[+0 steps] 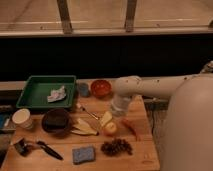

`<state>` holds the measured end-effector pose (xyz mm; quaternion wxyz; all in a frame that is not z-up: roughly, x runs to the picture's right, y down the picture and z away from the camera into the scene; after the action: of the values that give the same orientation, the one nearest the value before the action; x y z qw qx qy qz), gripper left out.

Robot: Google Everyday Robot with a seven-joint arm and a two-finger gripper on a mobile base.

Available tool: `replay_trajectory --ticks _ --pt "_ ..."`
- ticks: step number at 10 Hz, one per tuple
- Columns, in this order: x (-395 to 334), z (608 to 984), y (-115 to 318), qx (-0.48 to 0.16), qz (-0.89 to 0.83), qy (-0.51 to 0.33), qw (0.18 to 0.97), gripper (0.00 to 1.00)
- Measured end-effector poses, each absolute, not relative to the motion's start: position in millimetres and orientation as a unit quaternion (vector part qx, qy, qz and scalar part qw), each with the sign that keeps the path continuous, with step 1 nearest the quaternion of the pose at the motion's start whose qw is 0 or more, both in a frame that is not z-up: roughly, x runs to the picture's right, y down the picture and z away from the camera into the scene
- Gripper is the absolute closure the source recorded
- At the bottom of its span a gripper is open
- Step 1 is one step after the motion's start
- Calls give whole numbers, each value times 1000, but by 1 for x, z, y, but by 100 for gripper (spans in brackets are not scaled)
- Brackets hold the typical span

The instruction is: Place apple in red bowl

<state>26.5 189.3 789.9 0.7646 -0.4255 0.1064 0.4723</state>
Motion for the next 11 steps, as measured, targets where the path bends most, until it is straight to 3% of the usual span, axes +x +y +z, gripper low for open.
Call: replay_trajectory --ticks 8,10,11 --pt "8 799 226 -467 442 119 757 20" --pt "4 801 232 -466 439 123 758 30" --pt "4 802 236 -464 439 125 759 43"
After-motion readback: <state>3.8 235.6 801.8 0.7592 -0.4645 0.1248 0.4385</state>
